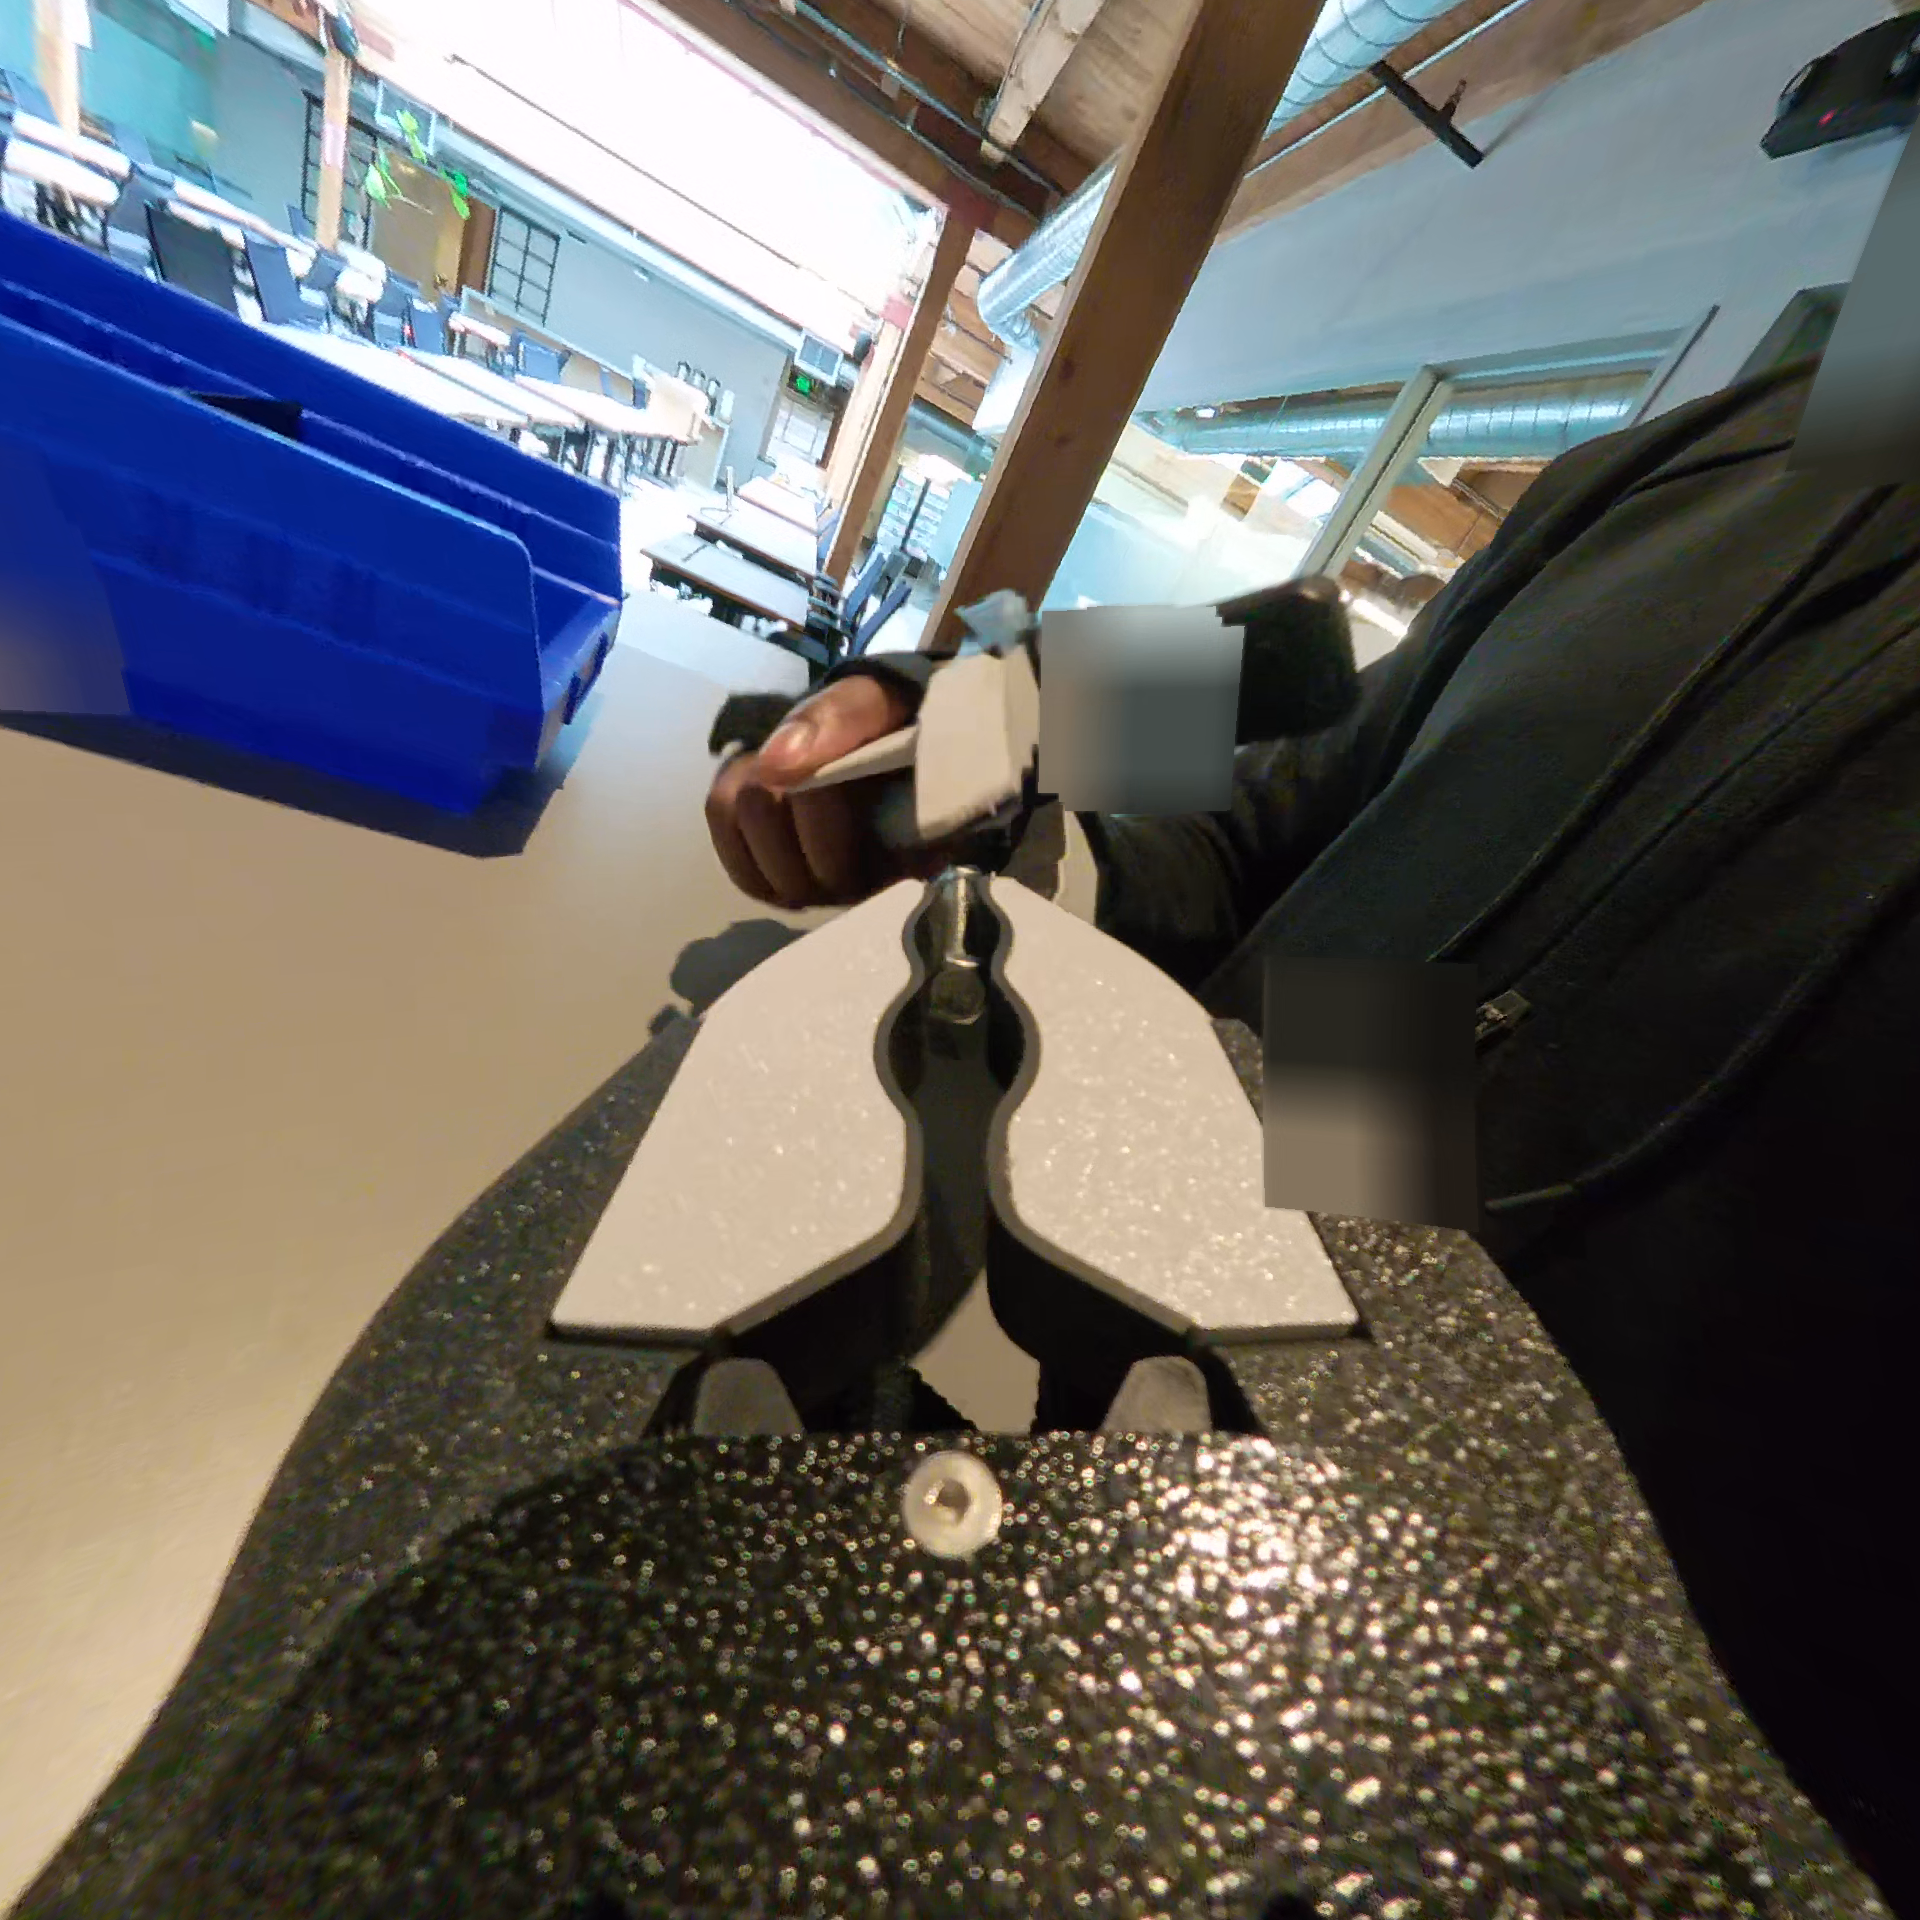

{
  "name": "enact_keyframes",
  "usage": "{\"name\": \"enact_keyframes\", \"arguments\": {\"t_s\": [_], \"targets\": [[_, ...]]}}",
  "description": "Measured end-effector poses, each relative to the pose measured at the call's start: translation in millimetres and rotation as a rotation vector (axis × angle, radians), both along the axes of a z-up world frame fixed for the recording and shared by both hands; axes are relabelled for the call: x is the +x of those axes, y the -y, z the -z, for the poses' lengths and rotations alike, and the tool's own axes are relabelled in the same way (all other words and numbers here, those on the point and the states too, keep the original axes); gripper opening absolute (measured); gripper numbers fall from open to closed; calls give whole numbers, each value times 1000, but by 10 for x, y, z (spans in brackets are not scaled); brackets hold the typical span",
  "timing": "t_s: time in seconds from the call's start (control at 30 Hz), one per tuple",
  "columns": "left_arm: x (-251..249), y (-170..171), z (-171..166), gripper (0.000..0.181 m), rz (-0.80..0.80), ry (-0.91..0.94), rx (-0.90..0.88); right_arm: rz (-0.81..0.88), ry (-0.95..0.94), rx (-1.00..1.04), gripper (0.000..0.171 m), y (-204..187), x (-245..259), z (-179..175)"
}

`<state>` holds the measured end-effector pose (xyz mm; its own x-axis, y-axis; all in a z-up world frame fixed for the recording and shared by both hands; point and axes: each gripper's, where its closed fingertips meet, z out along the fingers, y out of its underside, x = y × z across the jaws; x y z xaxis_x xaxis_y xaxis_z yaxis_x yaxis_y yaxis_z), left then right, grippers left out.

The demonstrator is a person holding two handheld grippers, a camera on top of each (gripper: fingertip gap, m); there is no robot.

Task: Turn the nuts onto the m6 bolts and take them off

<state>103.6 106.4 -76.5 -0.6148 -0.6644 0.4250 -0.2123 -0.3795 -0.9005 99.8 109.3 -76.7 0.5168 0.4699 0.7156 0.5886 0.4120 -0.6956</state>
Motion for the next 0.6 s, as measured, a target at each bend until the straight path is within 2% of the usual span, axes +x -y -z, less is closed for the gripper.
{"name": "enact_keyframes", "arguments": {"t_s": [0.1,0.3,0.43,0.6], "targets": [[-41,-61,-71,6,-34,55,-21,-33,-243,-189,28,1,37,-62],[-21,-61,-53,5,-59,50,3,-82,-577,-514,25,-55,47,-47],[-21,-70,-59,6,-67,55,4,-103,-679,-600,24,-65,31,-45],[-8,-58,-45,5,-64,44,9,-101,-684,-603,27,-66,-12,-37]]}}
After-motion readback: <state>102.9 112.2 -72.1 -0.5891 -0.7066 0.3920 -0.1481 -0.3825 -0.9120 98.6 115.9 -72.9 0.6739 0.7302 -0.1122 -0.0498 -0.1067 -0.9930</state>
